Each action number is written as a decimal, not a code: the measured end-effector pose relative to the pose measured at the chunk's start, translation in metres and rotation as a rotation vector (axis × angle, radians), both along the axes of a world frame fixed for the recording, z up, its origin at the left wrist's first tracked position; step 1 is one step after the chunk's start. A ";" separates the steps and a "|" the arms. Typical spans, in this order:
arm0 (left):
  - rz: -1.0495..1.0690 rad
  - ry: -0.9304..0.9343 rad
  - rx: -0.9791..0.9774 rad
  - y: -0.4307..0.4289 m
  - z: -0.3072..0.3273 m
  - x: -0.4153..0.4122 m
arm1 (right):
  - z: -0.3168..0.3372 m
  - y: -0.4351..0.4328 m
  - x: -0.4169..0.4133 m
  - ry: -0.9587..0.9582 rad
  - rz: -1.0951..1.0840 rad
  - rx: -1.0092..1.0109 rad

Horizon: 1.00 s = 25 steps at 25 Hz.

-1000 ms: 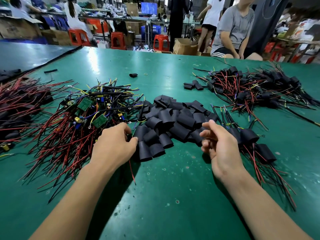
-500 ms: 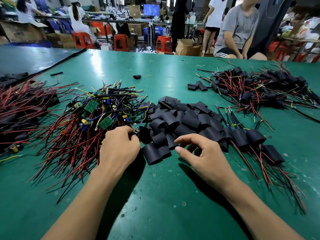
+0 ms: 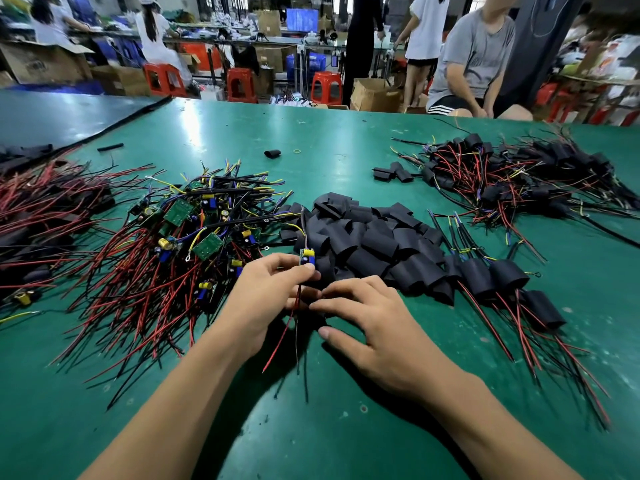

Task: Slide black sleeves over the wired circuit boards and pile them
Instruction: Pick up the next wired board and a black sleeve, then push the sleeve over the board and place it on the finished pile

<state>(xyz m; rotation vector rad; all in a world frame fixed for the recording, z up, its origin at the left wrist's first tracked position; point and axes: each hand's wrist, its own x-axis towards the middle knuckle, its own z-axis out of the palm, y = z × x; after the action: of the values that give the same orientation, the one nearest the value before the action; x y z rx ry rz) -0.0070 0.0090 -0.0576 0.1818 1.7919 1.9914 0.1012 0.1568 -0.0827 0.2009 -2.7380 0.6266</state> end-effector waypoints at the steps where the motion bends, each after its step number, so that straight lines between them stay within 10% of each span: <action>1: -0.006 -0.005 0.024 0.000 0.000 -0.001 | -0.001 0.000 0.000 0.005 -0.015 -0.014; 15: -0.066 0.046 0.360 -0.007 0.012 0.000 | -0.004 -0.003 -0.005 -0.071 -0.077 0.126; 25: 0.119 0.410 -0.343 -0.013 -0.002 -0.006 | -0.004 -0.001 -0.011 -0.079 -0.114 0.262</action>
<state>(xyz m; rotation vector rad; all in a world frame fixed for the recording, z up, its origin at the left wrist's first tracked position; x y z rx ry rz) -0.0125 -0.0041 -0.0592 0.4045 2.4225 1.7768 0.0901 0.1557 -0.0871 0.0799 -2.8771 0.2487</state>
